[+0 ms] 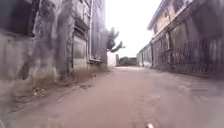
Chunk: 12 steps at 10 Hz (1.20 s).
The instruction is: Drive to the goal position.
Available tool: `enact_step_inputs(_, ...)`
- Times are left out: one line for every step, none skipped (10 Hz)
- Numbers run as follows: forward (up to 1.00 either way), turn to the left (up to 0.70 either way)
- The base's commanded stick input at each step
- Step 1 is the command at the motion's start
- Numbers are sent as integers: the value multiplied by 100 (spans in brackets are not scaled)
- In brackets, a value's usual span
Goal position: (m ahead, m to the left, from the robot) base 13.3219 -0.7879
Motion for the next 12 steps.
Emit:
enact_step_inputs(100,0)
enact_step_inputs(100,0)
enact_step_inputs(100,0)
enact_step_inputs(100,0)
enact_step_inputs(100,0)
enact_step_inputs(100,0)
enact_step_inputs(100,0)
enact_step_inputs(100,0)
enact_step_inputs(100,0)
enact_step_inputs(100,0)
enact_step_inputs(100,0)
enact_step_inputs(100,0)
